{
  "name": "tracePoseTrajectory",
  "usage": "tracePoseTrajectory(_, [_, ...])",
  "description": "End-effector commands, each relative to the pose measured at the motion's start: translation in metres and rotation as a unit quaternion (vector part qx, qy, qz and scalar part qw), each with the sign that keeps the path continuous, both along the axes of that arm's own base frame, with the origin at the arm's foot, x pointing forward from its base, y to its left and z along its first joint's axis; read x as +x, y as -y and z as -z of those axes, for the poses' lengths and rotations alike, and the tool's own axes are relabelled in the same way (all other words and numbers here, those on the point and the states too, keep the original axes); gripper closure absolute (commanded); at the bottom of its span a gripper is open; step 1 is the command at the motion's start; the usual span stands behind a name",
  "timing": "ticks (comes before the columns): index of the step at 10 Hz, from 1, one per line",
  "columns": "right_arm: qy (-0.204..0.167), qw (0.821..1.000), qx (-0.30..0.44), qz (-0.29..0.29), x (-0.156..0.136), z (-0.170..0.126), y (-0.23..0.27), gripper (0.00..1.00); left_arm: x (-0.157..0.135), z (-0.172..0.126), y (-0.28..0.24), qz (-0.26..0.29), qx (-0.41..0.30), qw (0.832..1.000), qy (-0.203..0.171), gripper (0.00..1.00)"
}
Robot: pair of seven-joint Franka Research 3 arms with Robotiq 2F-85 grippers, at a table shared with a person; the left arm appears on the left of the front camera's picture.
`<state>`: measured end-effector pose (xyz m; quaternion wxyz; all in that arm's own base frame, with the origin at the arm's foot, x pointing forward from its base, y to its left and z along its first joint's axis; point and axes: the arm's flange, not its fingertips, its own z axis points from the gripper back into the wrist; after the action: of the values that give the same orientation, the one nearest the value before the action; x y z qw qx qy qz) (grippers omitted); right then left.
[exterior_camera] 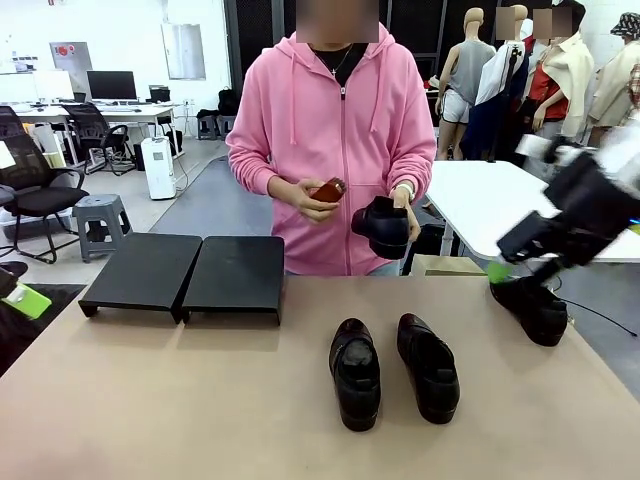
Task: Organize the shoes by placing them on the stand.
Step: Pick up one Shoe and place it in the middle of the table.
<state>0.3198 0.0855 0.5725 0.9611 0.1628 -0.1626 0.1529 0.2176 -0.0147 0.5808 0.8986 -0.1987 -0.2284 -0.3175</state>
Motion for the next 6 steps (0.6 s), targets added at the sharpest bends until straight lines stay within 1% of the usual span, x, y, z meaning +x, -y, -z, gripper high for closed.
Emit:
tracePoseTrajectory(1, [0.013, 1.000, -0.004, -0.008, -0.004, -0.025, 0.038, 0.00, 0.001, -0.001, -0.002, 0.011, -0.007, 1.000, 0.001, 0.00])
tracePoseTrajectory(2, [0.012, 1.000, 0.002, 0.004, -0.023, -0.033, 0.069, 0.00, 0.001, -0.001, -0.002, 0.011, -0.007, 1.000, 0.001, 0.00])
tracePoseTrajectory(3, [0.011, 0.999, 0.007, 0.037, -0.048, -0.047, 0.110, 0.00, 0.001, -0.001, -0.002, 0.011, -0.007, 1.000, 0.001, 0.00])
tracePoseTrajectory(4, [0.028, 0.998, 0.025, 0.044, -0.069, -0.061, 0.145, 0.00, 0.001, -0.001, -0.002, 0.011, -0.007, 1.000, 0.001, 0.00])
tracePoseTrajectory(5, [0.045, 0.995, 0.055, 0.068, -0.086, -0.071, 0.176, 0.00, 0.001, -0.001, -0.002, 0.011, -0.007, 1.000, 0.001, 0.00])
tracePoseTrajectory(6, [0.053, 0.990, 0.078, 0.103, -0.099, -0.073, 0.197, 0.00, 0.001, -0.001, -0.002, 0.011, -0.007, 1.000, 0.001, 0.00])
